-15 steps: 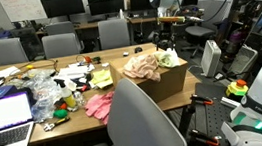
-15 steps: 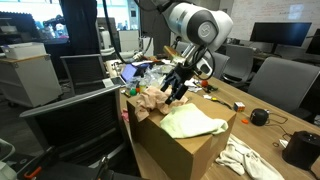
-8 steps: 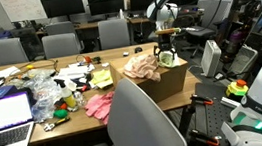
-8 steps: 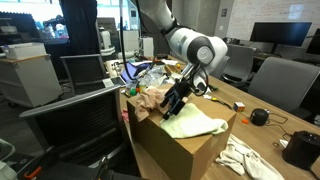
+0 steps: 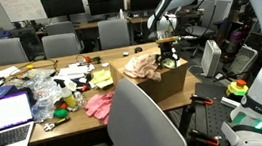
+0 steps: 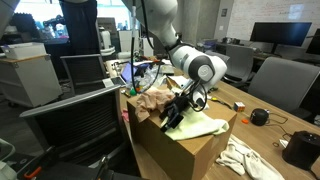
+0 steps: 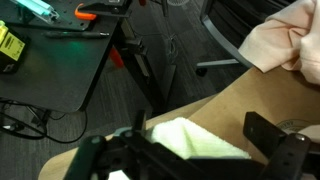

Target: Take the clothes on the box and put them on the back rest of the chair

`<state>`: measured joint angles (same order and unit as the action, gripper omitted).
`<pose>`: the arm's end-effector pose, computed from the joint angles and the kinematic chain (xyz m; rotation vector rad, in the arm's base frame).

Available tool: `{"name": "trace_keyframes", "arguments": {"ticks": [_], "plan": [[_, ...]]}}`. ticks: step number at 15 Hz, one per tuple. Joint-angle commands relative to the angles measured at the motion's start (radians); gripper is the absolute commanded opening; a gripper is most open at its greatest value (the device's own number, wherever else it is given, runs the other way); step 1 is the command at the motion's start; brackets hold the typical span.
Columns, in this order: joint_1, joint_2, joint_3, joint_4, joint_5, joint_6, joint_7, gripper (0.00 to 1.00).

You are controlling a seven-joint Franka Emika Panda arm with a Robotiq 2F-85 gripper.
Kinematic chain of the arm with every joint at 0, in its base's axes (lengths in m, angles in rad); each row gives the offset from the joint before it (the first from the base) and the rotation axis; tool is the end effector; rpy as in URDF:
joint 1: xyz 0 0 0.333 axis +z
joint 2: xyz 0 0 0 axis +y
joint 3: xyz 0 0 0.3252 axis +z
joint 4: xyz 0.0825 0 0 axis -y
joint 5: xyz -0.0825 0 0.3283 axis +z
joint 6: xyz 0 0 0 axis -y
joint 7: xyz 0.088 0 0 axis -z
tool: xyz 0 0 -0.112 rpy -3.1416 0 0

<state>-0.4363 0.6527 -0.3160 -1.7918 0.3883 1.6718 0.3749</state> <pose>0.4197 -0.3252 0.2134 -2.1270 1.6631 0.9577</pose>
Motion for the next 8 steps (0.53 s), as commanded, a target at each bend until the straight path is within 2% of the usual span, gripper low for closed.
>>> {"name": "trace_keyframes", "arguments": {"ticks": [1, 6, 8], "plan": [[-0.017, 0.017, -0.007, 0.038, 0.021, -0.027, 0.006, 1.00], [-0.019, 0.010, -0.001, 0.043, 0.025, -0.035, -0.004, 1.00], [-0.018, 0.006, 0.001, 0.044, 0.026, -0.033, -0.008, 0.74]]}}
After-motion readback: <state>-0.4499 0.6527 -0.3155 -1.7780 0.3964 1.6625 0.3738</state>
